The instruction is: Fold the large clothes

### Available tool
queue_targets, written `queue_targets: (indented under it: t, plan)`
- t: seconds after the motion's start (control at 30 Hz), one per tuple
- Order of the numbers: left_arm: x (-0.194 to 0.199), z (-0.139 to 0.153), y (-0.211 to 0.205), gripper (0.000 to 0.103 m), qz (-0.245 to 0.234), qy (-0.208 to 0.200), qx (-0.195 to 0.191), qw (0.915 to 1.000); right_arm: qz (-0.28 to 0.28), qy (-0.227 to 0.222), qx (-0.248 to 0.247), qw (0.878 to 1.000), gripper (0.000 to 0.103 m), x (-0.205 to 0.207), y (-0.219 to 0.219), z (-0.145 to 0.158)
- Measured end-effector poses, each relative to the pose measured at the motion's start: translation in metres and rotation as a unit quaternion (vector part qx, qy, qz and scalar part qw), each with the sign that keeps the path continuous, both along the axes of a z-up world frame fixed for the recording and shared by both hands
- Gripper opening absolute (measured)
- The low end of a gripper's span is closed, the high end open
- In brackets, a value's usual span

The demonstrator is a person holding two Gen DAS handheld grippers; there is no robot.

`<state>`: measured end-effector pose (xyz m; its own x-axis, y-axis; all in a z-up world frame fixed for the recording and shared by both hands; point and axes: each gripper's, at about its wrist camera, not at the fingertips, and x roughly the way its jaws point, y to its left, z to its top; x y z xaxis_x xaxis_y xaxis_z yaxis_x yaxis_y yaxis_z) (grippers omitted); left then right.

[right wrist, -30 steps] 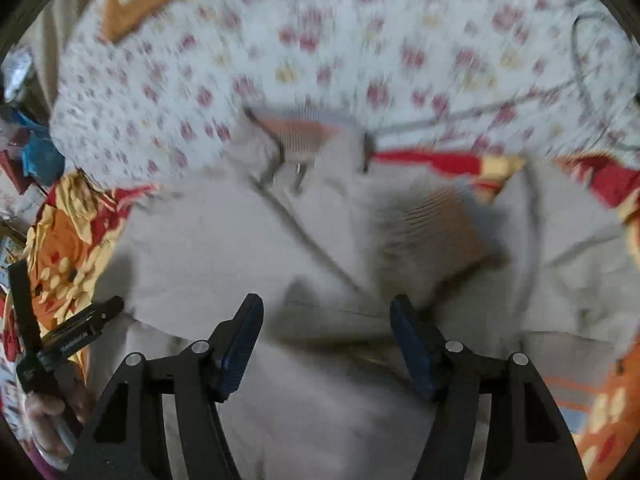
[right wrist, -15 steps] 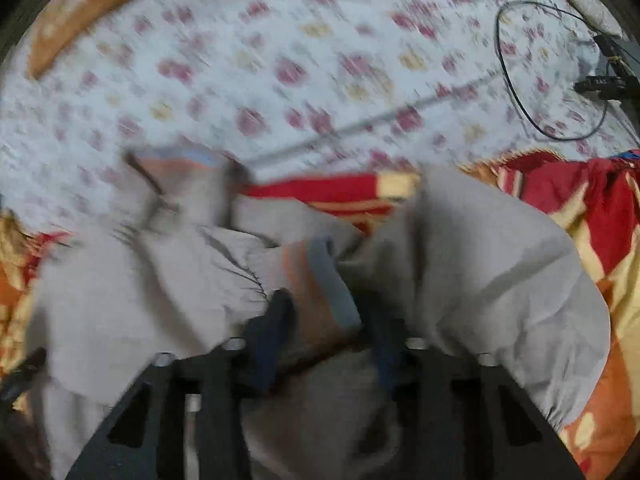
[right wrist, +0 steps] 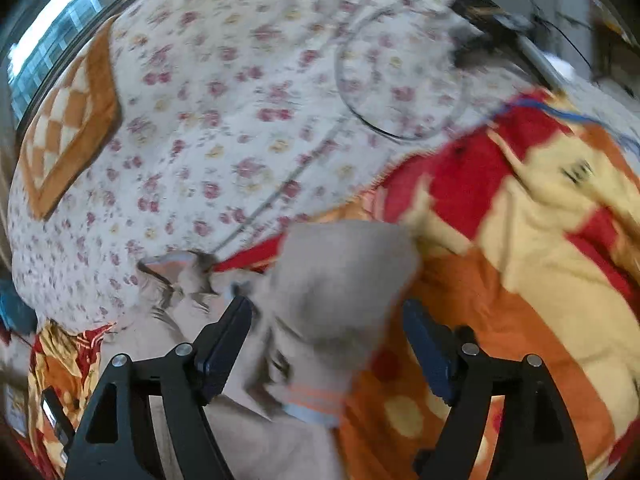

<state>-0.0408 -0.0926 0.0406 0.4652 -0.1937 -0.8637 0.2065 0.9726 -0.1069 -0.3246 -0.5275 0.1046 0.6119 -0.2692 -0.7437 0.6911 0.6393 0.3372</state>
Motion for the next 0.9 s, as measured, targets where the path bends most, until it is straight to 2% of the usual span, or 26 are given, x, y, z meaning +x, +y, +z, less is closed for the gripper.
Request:
queue_targets:
  t: [0.1, 0.2, 0.27, 0.33, 0.37, 0.4, 0.47, 0.53, 0.63, 0.7, 0.8, 0.9]
  plan:
    - [0.001, 0.000, 0.004, 0.086, 0.006, 0.006, -0.008, 0.9999, 0.013, 0.006, 0.057, 0.998, 0.081, -0.002, -0.004, -0.028]
    - [0.001, 0.001, 0.004, 0.086, 0.007, 0.008, -0.008, 0.9999, 0.017, 0.002, 0.087, 0.996, 0.082, 0.009, -0.005, -0.054]
    - [0.002, 0.002, 0.004, 0.086, 0.006, 0.010, -0.006, 0.9999, 0.032, -0.032, 0.143, 0.989, 0.081, 0.020, -0.013, -0.079]
    - [0.002, 0.002, 0.006, 0.086, 0.008, 0.013, -0.009, 0.9999, 0.041, -0.059, 0.180, 0.981, 0.043, 0.026, -0.015, -0.088]
    - [0.002, 0.003, 0.007, 0.086, 0.009, 0.014, -0.011, 0.9998, 0.038, -0.083, 0.184, 0.979, 0.012, 0.023, -0.017, -0.083]
    - [0.003, 0.003, 0.008, 0.086, 0.010, 0.016, -0.014, 0.9997, 0.036, -0.100, 0.177, 0.978, 0.012, 0.019, -0.017, -0.075]
    - [0.004, 0.005, 0.010, 0.086, 0.013, 0.020, -0.020, 0.9995, 0.045, -0.150, 0.131, 0.979, 0.012, 0.003, -0.014, -0.035]
    - [0.005, 0.006, 0.012, 0.086, 0.015, 0.023, -0.025, 0.9993, 0.057, -0.183, 0.070, 0.979, 0.012, -0.014, -0.010, 0.016]
    - [0.007, 0.009, 0.015, 0.086, 0.023, 0.025, -0.032, 0.9989, 0.079, -0.214, 0.004, 0.974, 0.012, -0.031, -0.005, 0.085]
    - [0.008, 0.012, 0.019, 0.086, 0.028, 0.025, -0.039, 0.9985, 0.097, -0.229, -0.019, 0.969, 0.012, -0.035, -0.002, 0.120]
    - [0.010, 0.018, 0.025, 0.086, 0.037, 0.021, -0.051, 0.9978, 0.138, -0.268, -0.029, 0.953, 0.012, -0.034, 0.009, 0.165]
    - [0.012, 0.023, 0.032, 0.086, 0.045, 0.017, -0.059, 0.9970, 0.206, -0.303, -0.030, 0.930, 0.012, -0.026, 0.028, 0.197]
